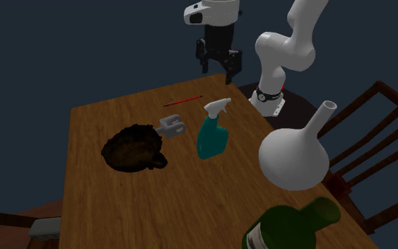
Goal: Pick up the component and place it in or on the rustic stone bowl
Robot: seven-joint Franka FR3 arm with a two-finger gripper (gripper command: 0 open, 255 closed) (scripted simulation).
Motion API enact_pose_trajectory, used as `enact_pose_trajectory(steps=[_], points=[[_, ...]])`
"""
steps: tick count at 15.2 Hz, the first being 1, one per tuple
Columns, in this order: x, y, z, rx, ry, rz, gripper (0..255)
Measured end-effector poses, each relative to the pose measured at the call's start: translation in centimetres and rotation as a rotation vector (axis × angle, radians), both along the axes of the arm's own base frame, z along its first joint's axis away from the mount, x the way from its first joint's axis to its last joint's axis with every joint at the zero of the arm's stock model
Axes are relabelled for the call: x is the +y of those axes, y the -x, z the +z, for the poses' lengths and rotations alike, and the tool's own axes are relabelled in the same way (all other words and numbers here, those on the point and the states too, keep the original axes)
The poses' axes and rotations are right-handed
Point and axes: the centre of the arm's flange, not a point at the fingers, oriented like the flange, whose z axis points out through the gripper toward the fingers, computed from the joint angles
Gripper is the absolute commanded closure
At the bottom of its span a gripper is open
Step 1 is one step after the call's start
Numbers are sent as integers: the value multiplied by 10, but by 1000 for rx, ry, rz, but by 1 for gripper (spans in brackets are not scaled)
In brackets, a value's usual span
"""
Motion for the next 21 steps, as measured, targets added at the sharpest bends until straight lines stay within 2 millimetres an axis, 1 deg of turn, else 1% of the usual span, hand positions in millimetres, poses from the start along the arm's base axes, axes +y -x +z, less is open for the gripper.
enact_pose_trajectory(steps=[4, 7, 10, 13, 15, 17, 18, 19, 21], points=[[-20, -41, -32, 16, 7, 10, 0], [-34, -65, -61, 28, 12, 19, 0], [-48, -96, -85, 39, 18, 26, 0], [-63, -124, -111, 51, 23, 34, 0], [-72, -140, -126, 59, 27, 40, 0], [-81, -160, -144, 66, 31, 45, 0], [-85, -168, -153, 70, 32, 47, 0], [-86, -172, -159, 72, 33, 48, 0], [-87, -172, -169, 73, 33, 49, 0]])
